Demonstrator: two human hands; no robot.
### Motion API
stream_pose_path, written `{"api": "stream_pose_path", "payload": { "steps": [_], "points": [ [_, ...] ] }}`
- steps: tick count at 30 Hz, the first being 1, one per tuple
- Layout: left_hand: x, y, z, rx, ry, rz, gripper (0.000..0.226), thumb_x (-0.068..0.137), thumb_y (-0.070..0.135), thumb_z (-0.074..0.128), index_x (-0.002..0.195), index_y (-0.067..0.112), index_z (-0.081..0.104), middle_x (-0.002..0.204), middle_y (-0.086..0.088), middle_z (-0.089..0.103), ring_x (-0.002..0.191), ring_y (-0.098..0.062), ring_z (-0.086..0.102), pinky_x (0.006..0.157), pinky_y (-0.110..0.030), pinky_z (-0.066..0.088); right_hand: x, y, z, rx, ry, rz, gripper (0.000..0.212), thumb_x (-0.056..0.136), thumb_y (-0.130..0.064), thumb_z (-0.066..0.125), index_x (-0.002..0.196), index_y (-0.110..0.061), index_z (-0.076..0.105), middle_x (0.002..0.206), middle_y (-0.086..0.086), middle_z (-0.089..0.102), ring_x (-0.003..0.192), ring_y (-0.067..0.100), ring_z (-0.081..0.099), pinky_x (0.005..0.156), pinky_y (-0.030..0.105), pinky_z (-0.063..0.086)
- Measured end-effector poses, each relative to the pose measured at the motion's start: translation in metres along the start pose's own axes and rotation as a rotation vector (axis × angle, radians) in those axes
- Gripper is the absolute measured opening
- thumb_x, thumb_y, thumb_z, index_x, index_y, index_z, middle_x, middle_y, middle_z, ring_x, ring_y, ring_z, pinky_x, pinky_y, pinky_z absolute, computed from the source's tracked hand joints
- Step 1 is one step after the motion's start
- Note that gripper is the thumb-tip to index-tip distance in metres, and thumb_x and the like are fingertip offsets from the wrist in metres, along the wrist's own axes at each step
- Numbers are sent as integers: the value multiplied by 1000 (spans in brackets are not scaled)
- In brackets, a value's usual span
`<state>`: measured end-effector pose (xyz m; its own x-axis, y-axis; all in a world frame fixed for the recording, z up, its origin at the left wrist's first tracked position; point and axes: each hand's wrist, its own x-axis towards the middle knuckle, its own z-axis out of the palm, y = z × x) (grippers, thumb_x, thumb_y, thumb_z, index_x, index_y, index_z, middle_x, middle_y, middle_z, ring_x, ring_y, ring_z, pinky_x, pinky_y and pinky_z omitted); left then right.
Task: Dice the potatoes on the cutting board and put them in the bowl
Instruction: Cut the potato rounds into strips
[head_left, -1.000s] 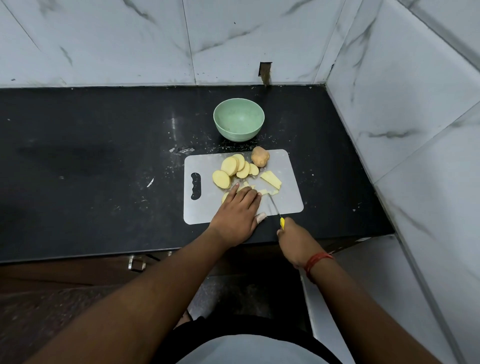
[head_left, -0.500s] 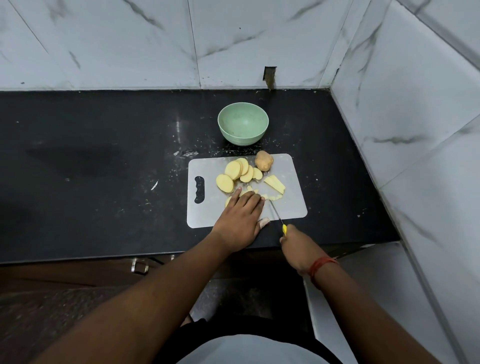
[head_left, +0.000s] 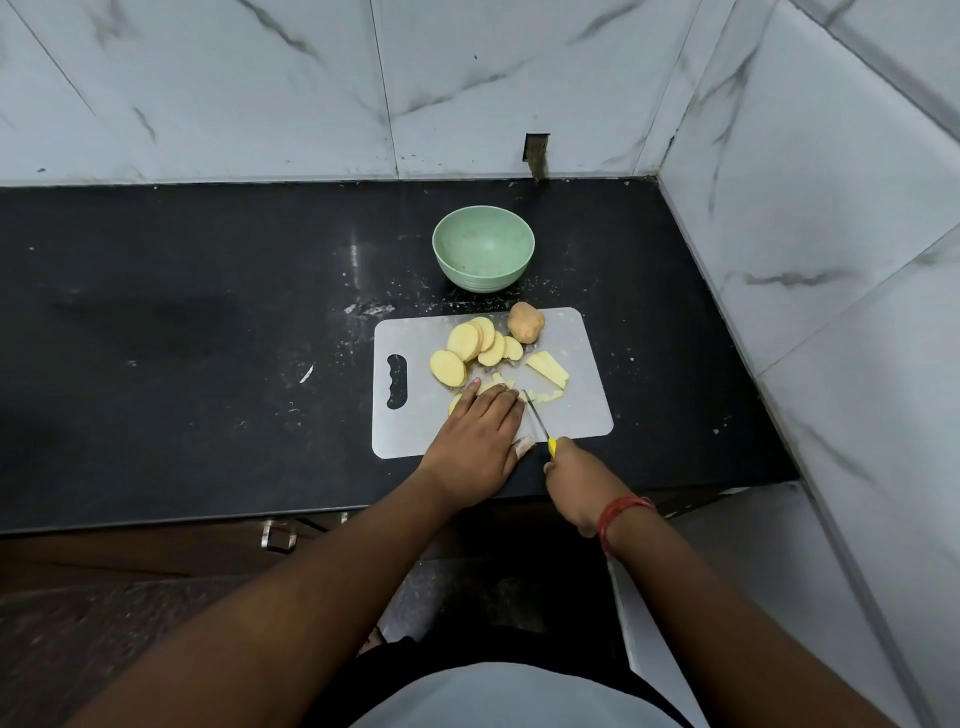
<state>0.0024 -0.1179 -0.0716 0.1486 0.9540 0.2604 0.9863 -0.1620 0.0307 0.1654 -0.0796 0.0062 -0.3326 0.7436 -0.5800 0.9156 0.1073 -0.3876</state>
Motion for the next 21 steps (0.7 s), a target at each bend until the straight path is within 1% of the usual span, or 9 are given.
{"api": "stream_pose_path", "payload": {
  "steps": [1,5,8,11,16,19,21],
  "points": [
    [0,0,0,5,-1,1,58,105,45,37,140,3,55,140,-14,55,134,-31,47,122,-51,25,-2,0,1,3,-8,4,7,101,-17,38,100,-11,40,78,3,48,67,14,49,53,30,34],
    [0,0,-1,20,-7,0,57,105,45,37,139,4,56,140,-14,55,134,-31,46,122,-52,26,-12,8,3,-18,-16,-7,12,102,-21,38,101,-10,43,80,3,51,70,15,52,60,31,36],
    [0,0,-2,28,-13,-2,56,105,46,37,139,5,56,141,-14,54,135,-32,45,121,-53,26,-18,18,-1,45,-29,-13,14,102,-23,40,102,-10,45,81,3,52,68,14,50,56,29,35],
    [1,1,-3,50,-24,-4,57,106,48,37,139,5,56,142,-14,54,138,-33,43,122,-55,23,-21,23,-9,139,32,-18,15,102,-26,40,98,-12,44,82,5,54,69,15,51,58,30,36],
    [11,5,-9,68,6,31,57,106,48,38,133,2,57,138,-17,53,136,-36,43,123,-54,21,-11,26,-21,136,55,-4,16,102,-27,39,100,-12,44,81,7,52,67,17,51,55,31,37],
    [25,11,-11,44,-25,140,60,106,48,33,139,2,54,142,-17,51,139,-35,41,124,-51,20,-6,28,-23,265,115,13,16,99,-27,42,95,-12,46,81,10,54,67,20,50,61,33,38],
    [36,15,-9,45,-56,242,65,105,49,27,142,2,53,145,-16,52,140,-33,42,124,-48,22,-5,27,-24,326,126,22,15,98,-26,43,94,-13,46,79,11,55,65,22,50,60,33,39]
  ]
}}
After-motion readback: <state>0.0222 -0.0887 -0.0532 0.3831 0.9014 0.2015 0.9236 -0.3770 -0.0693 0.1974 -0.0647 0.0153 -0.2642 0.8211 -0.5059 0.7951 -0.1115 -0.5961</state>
